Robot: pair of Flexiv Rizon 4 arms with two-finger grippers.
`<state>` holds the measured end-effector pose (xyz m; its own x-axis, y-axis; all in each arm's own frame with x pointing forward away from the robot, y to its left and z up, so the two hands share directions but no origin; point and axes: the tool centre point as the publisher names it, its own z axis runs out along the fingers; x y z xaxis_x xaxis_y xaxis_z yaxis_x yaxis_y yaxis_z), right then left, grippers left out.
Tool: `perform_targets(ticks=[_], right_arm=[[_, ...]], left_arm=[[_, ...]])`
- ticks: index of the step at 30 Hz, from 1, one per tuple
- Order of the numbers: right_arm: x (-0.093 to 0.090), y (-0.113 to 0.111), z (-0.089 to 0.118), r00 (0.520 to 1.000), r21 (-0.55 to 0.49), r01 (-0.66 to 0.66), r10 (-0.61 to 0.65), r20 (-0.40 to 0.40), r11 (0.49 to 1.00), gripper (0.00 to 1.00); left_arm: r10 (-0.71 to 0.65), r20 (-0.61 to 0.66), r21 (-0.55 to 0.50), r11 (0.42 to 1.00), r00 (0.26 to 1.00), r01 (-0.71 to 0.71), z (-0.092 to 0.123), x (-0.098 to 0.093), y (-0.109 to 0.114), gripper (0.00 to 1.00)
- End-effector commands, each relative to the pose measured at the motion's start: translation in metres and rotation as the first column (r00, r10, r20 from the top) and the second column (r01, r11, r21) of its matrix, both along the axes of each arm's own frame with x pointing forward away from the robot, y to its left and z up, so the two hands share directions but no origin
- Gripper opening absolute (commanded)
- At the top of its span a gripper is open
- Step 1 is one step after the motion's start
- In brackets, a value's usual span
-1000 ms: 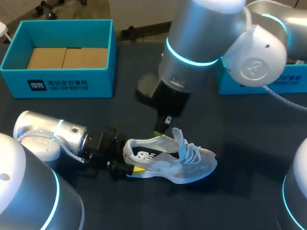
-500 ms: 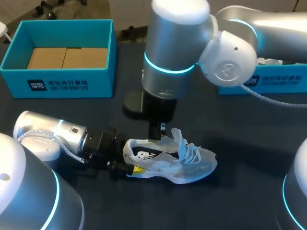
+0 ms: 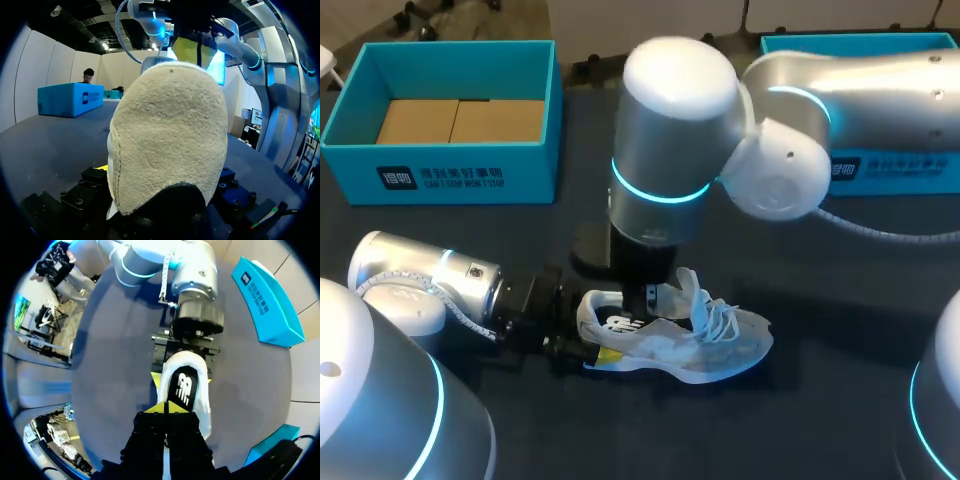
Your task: Take the shoe out of the shoebox, open the shoe tongue, remove and reinsert the insole, then place the shoe into the shoebox
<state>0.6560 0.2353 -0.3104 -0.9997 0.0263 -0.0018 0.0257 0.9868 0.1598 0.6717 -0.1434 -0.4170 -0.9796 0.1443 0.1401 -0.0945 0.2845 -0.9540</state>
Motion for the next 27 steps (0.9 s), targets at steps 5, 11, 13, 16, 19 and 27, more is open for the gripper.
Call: perform_targets(ticks=[5, 11, 13, 16, 19, 27], right_arm=[[0.000, -0.005, -0.004, 1.000, 0.026, -0.002, 0.002, -0.001, 1.000, 0.00], [0.018, -0.002, -0.025, 0.999, -0.014, -0.035, 0.035, 0.007, 0.999, 0.00], [0.025, -0.001, -0.032, 0.999, -0.046, -0.038, 0.038, 0.013, 0.998, 0.00], [0.033, -0.004, -0.041, 0.997, -0.038, -0.063, 0.065, 0.029, 0.997, 0.00], [0.039, -0.006, -0.049, 0.996, -0.017, -0.087, 0.087, 0.032, 0.996, 0.00], [0.034, -0.010, -0.073, 0.995, 0.012, -0.100, 0.100, -0.009, 0.995, 0.00]], left_arm=[[0.000, 0.001, 0.000, 1.000, 1.000, 0.000, -0.001, -0.001, 0.001, 0.00], [0.000, 0.001, 0.000, 1.000, 1.000, 0.000, -0.001, -0.001, 0.001, 0.00], [0.000, 0.001, 0.000, 1.000, 1.000, 0.000, -0.001, -0.001, 0.001, 0.00], [0.000, 0.001, 0.000, 1.000, 1.000, 0.000, -0.001, -0.001, 0.001, 0.00], [0.000, 0.001, 0.000, 1.000, 1.000, 0.000, -0.001, -0.001, 0.001, 0.00], [0.000, 0.001, 0.000, 1.000, 1.000, 0.000, -0.001, -0.001, 0.001, 0.00]])
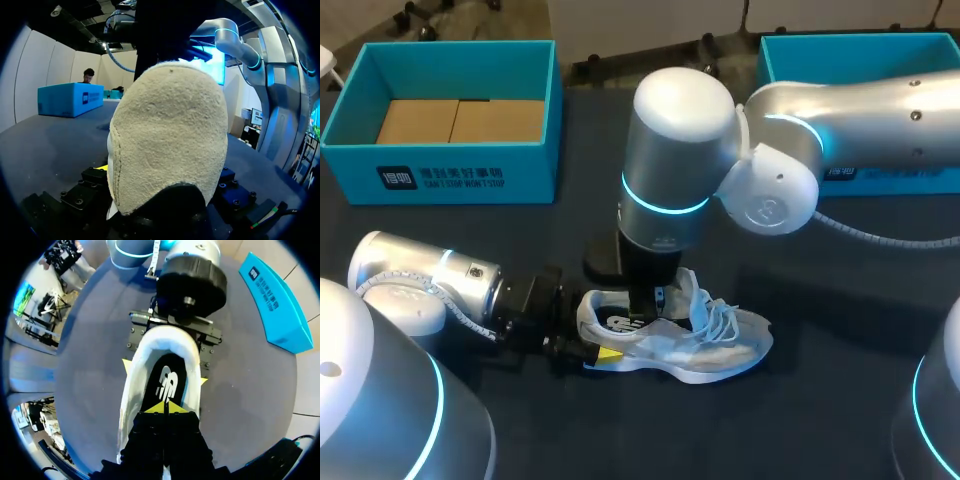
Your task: Take the shoe out of the shoebox, open the shoe tongue, remove and reinsert the insole, then place the shoe into the shoebox
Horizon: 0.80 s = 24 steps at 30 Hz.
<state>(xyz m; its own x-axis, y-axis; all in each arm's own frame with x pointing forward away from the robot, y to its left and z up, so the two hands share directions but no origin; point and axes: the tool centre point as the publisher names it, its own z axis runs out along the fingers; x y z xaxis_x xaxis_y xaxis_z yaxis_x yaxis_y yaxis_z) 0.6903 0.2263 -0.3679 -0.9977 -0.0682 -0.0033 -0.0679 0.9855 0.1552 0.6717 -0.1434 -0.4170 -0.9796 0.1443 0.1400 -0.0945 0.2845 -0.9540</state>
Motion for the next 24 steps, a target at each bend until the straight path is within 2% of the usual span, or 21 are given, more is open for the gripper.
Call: perform_targets(ticks=[1, 6, 16, 24], right_arm=[[-0.001, -0.002, -0.018, 1.000, 0.013, -0.006, 0.006, -0.016, 1.000, 0.00], [-0.006, -0.008, -0.023, 1.000, 0.003, 0.010, -0.009, -0.007, 1.000, 0.00], [-0.011, -0.024, -0.014, 0.997, -0.050, 0.075, -0.073, 0.038, 0.996, 0.00], [-0.004, -0.037, -0.015, 0.991, -0.041, 0.122, -0.120, 0.064, 0.992, 0.00]], left_arm=[[0.000, 0.001, 0.000, 1.000, 1.000, 0.000, -0.001, -0.001, 0.000, 0.00], [0.000, 0.001, 0.000, 1.000, 1.000, 0.000, -0.001, -0.001, 0.000, 0.00], [0.000, 0.001, 0.000, 1.000, 1.000, 0.000, -0.001, -0.001, 0.000, 0.00], [0.000, 0.001, 0.000, 1.000, 1.000, 0.000, -0.001, -0.001, 0.000, 0.00]])
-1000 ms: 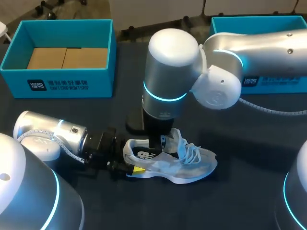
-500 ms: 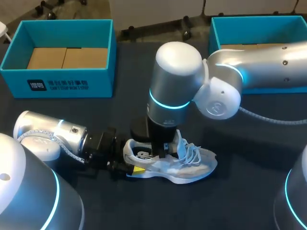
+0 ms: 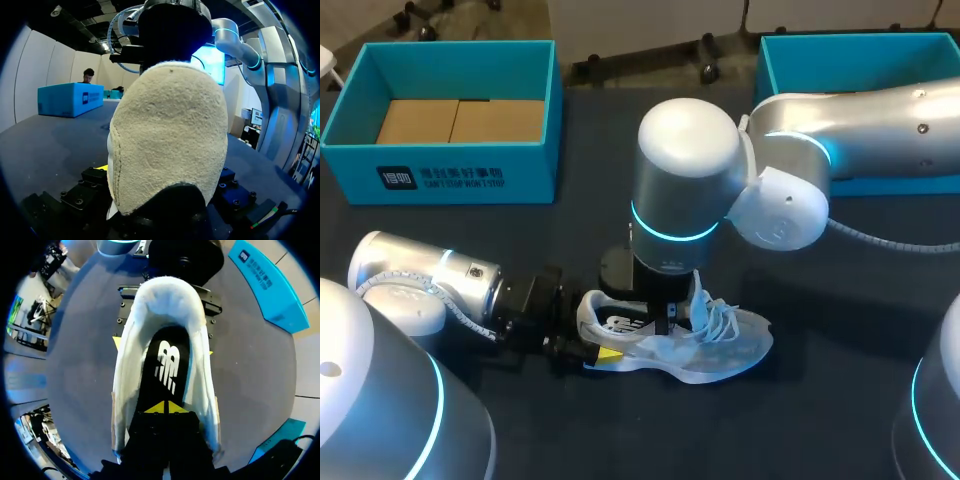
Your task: Take the shoe out of the shoebox, open the shoe tongue, remove and reinsert the insole, then place the shoe into the shoebox
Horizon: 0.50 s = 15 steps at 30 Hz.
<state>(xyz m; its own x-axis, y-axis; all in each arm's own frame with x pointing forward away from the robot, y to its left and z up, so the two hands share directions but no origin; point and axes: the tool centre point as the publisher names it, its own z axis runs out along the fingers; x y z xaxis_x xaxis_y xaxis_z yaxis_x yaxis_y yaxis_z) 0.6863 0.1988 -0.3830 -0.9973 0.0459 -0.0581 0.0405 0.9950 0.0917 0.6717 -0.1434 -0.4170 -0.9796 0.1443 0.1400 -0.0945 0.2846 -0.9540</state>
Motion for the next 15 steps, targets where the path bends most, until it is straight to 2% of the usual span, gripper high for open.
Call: perform_targets(ticks=[1, 2, 4, 6, 15], right_arm=[[0.000, -0.010, -0.001, 1.000, 0.022, 0.004, -0.005, 0.007, 1.000, 0.00], [0.001, -0.010, -0.002, 1.000, 0.022, 0.005, -0.005, 0.007, 1.000, 0.00], [0.001, -0.011, -0.004, 1.000, 0.023, 0.004, -0.004, 0.007, 1.000, 0.22], [0.000, -0.011, -0.006, 1.000, 0.019, 0.006, -0.006, 0.006, 1.000, 0.35], [-0.002, -0.016, -0.016, 0.999, -0.015, 0.046, -0.046, 0.001, 0.999, 0.42]], left_arm=[[0.000, 0.001, 0.000, 1.000, 1.000, 0.000, -0.001, -0.001, 0.000, 0.00], [0.000, 0.001, 0.000, 1.000, 1.000, 0.000, -0.001, -0.001, 0.000, 0.00], [0.000, 0.001, 0.000, 1.000, 1.000, 0.000, -0.001, -0.001, 0.000, 0.00], [0.000, 0.001, 0.000, 1.000, 1.000, 0.000, -0.001, -0.001, 0.000, 0.00], [0.000, 0.001, 0.000, 1.000, 1.000, 0.000, -0.001, -0.001, 0.000, 0.00]])
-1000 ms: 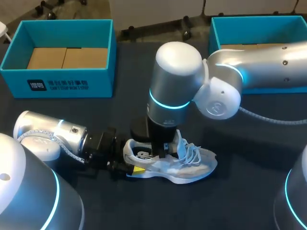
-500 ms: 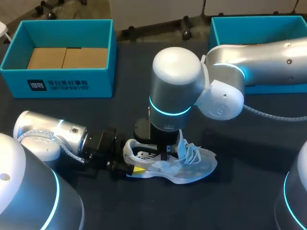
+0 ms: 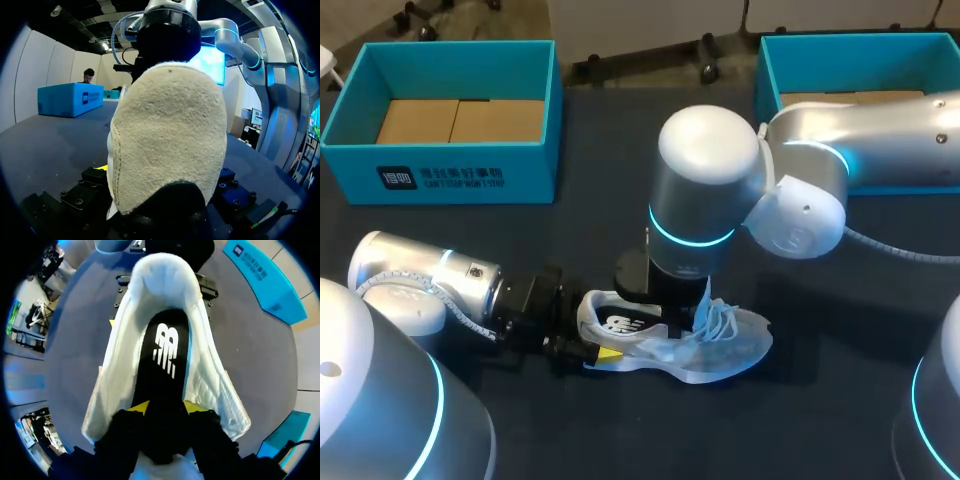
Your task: Take the shoe out of the shoebox, open the shoe tongue, remove and reinsert the insole, then place the shoe into the shoebox
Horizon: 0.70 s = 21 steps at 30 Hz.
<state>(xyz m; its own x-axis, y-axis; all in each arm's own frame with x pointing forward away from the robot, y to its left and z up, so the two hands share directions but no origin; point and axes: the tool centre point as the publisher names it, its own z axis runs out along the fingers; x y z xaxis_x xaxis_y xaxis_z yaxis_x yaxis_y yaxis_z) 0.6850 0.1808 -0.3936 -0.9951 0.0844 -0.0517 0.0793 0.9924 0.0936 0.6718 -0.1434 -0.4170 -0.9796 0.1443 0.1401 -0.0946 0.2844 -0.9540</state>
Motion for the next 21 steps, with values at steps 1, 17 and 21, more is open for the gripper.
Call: perform_targets(ticks=[1, 17, 21], right_arm=[[-0.001, 0.003, -0.006, 1.000, -0.020, 0.009, -0.009, 0.005, 1.000, 0.43], [-0.003, 0.013, -0.040, 0.994, 0.029, 0.017, -0.014, -0.112, 0.999, 0.64], [-0.016, 0.017, -0.049, 0.988, 0.066, 0.023, -0.013, -0.151, 0.998, 0.70]], left_arm=[[0.000, 0.001, 0.000, 1.000, 1.000, 0.000, -0.001, -0.001, 0.001, 0.00], [0.000, 0.001, 0.000, 1.000, 1.000, 0.000, -0.001, -0.001, 0.001, 0.00], [0.000, 0.001, 0.000, 1.000, 1.000, 0.000, -0.001, -0.001, 0.001, 0.00]])
